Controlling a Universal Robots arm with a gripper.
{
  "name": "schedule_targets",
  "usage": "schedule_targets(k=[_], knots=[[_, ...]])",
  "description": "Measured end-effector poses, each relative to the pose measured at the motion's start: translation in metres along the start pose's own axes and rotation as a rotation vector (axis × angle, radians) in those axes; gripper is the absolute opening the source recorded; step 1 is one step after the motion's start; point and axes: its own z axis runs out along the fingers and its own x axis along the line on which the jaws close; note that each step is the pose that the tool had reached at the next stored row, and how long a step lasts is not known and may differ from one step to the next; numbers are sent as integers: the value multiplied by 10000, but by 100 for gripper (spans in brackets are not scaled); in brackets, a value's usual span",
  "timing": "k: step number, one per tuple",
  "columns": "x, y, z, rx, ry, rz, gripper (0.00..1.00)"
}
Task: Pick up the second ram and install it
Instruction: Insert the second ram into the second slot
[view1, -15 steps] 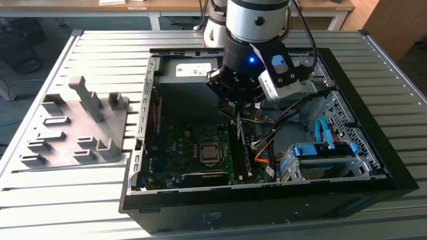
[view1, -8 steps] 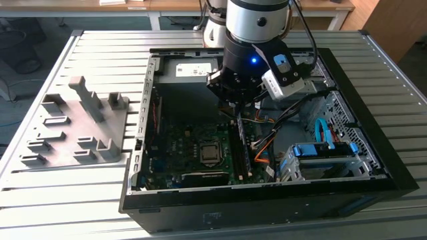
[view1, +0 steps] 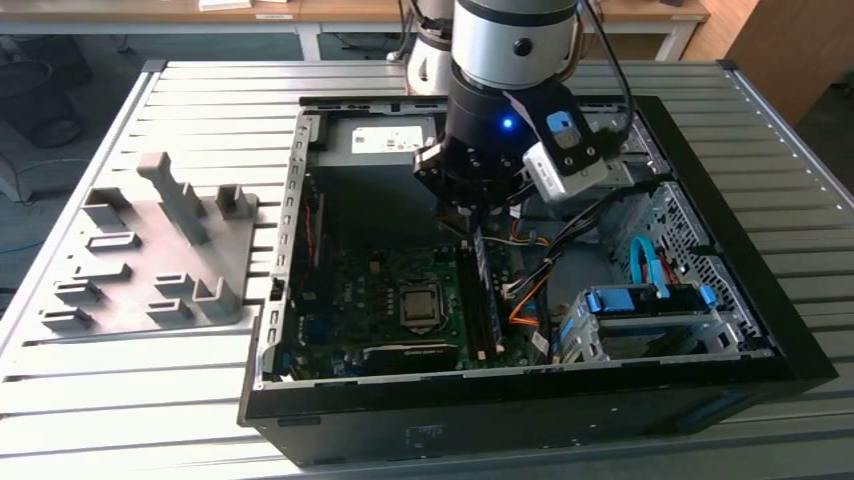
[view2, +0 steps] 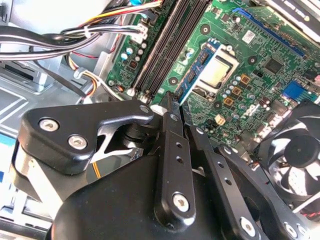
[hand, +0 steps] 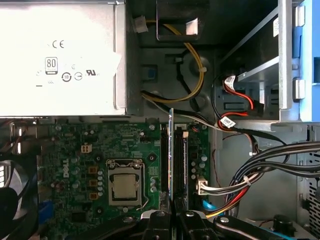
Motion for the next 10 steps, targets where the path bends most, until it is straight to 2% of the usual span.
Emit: schedule_targets(k=[10], knots=[[1,0,82,0,0,0,14]])
